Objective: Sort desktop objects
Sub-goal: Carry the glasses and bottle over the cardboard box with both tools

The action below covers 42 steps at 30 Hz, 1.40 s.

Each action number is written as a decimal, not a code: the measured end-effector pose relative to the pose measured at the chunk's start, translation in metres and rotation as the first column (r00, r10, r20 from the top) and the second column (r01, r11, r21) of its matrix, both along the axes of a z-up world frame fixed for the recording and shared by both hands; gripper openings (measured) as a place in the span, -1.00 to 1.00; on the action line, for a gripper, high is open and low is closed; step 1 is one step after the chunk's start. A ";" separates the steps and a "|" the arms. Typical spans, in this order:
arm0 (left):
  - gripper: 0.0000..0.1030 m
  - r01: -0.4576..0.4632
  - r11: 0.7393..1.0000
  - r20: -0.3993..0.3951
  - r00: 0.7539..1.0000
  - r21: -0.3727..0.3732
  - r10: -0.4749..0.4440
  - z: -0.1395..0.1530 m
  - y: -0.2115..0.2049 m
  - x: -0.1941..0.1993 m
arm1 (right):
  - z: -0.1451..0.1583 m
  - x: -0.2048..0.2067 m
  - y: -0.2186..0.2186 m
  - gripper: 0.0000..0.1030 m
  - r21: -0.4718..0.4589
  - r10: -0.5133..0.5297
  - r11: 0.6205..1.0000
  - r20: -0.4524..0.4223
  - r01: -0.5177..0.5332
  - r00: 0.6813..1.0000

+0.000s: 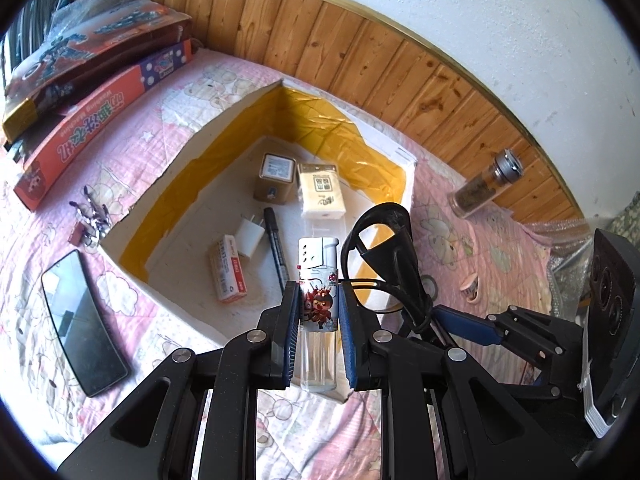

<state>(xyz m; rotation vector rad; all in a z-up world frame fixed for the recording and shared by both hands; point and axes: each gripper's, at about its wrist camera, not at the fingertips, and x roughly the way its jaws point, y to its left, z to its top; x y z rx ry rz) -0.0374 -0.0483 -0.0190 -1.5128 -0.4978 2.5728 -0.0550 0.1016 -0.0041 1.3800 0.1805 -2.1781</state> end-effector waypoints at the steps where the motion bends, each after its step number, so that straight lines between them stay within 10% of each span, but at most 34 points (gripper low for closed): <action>1: -0.64 -0.003 1.000 -0.001 1.000 -0.003 0.003 0.000 -0.001 -0.001 | 0.000 -0.002 -0.001 -0.25 0.001 0.001 1.000 -0.001 -0.001 1.000; 42: -0.64 -0.019 1.000 0.139 0.990 -0.016 0.021 -0.047 0.009 -0.064 | -0.015 -0.114 -0.022 -0.25 -0.037 -0.036 0.999 0.063 0.038 0.997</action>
